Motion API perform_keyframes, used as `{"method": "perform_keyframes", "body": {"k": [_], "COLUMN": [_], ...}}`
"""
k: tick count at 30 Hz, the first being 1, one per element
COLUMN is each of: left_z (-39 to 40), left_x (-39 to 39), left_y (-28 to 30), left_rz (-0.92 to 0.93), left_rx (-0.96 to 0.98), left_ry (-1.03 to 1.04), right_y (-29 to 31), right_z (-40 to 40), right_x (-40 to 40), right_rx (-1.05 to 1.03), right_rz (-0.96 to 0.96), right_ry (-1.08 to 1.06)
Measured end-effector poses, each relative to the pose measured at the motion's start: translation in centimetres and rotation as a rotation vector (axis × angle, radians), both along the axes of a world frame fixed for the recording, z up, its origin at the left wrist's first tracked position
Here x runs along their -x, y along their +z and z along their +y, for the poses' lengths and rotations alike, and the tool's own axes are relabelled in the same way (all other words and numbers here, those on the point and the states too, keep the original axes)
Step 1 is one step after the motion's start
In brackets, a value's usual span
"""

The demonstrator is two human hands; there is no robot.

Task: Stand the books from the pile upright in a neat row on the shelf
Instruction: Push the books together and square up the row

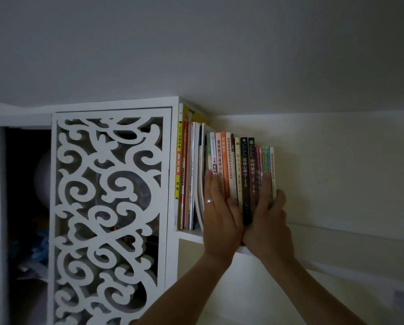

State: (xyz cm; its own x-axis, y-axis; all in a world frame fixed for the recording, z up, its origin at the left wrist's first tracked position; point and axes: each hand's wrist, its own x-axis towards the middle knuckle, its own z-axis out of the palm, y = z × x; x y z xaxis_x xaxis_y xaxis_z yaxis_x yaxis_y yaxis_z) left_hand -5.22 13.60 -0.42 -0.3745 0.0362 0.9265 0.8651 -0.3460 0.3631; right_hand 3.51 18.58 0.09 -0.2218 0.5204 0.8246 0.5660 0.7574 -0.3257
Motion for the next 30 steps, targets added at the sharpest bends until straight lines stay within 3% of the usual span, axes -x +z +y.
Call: {"method": "perform_keyframes", "body": {"k": [8,12,17,24,30], "left_z": [0.4,1.0,0.6,-0.7,-2.5], "left_x": [-1.0,-2.5,-2.3,-2.2,-2.5], "left_y": [-0.2,2.0,4.2,2.9,1.4], "left_rz": [-0.149,-0.39,-0.492,-0.489,-0.352], "left_rx": [0.01,0.165,0.327,0.235,0.253], "left_ry": [0.104,0.2,0.286,-0.035,0.179], "right_y": [0.1,0.3,0.4,0.2,0.0], "right_z": [-0.3,0.1,0.1,0.2,0.1], "right_x": [-0.5,-0.7,-0.9,-0.8,-0.6], "right_rx": [-0.064,-0.066,-0.066,-0.097,-0.096], "right_rz": [0.025,-0.019,-0.025,-0.045,-0.028], "right_ry": [0.035,0.046,0.057,0.055,0.047]}}
